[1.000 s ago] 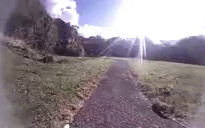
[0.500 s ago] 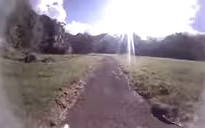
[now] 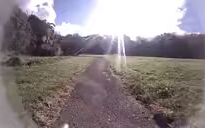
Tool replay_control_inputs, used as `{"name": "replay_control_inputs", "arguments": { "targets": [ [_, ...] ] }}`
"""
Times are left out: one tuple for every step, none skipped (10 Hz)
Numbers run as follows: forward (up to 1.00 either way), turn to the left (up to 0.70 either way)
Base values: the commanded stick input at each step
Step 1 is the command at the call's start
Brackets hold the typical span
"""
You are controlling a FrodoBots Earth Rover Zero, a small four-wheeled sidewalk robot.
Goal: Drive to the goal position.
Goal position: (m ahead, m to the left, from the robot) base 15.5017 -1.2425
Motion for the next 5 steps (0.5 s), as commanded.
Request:
{"name": "replay_control_inputs", "arguments": {
  "targets": [
    [0.7, 0.18],
    [0.7, 0.33],
    [0.7, 0.35],
    [0.7, 0.35],
    [0.7, 0.35]
  ]
}}
